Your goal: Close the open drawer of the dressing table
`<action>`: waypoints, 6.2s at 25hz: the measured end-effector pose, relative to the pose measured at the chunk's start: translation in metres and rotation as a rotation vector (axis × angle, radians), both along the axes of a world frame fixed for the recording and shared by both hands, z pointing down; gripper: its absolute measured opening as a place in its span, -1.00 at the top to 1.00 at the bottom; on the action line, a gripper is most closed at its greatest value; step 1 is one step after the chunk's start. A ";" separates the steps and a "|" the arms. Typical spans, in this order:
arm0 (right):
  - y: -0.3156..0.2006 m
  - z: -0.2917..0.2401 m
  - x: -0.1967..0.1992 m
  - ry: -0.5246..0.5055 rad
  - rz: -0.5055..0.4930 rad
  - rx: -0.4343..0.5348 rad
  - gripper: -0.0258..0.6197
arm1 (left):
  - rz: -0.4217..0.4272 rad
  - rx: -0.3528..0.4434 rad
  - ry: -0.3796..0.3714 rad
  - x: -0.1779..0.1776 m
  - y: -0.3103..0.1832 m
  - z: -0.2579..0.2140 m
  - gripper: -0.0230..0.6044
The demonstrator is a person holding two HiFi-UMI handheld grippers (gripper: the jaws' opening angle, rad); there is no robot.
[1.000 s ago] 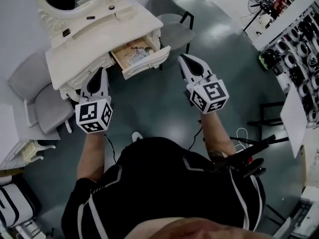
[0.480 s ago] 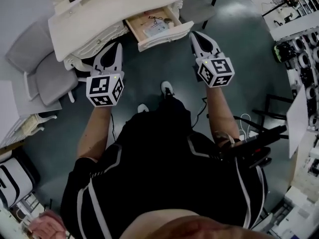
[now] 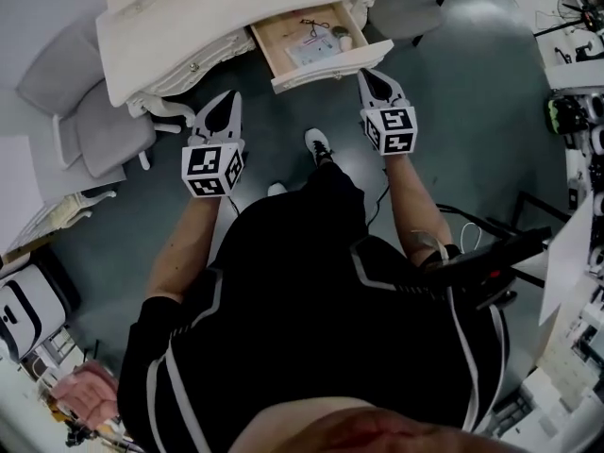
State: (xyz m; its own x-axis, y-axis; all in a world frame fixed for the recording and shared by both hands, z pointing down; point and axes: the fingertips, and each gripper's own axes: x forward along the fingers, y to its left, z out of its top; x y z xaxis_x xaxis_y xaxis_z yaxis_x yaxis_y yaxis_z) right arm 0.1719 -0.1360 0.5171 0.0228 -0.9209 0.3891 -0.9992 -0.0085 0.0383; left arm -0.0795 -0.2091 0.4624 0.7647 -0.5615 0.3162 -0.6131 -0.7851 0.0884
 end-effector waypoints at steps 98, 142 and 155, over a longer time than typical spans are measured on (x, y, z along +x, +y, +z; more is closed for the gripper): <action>-0.299 0.213 0.060 -0.040 -0.197 -0.240 0.91 | -0.611 -0.324 -0.110 -0.011 -0.087 0.117 0.91; -0.112 -0.196 -0.011 -0.078 -0.173 0.201 0.91 | -0.214 0.112 0.126 -0.031 -0.092 -0.133 0.92; -0.097 -0.245 -0.009 -0.070 -0.155 0.271 0.91 | -0.235 0.180 0.142 -0.026 -0.096 -0.167 0.92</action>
State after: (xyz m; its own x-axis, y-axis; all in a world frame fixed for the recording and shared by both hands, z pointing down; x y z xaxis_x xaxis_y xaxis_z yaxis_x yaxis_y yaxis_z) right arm 0.1630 -0.2326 0.2720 -0.1446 -0.9816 0.1247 -0.9895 0.1441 -0.0135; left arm -0.1060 -0.3050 0.2949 0.6368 -0.7651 0.0958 -0.7709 -0.6343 0.0586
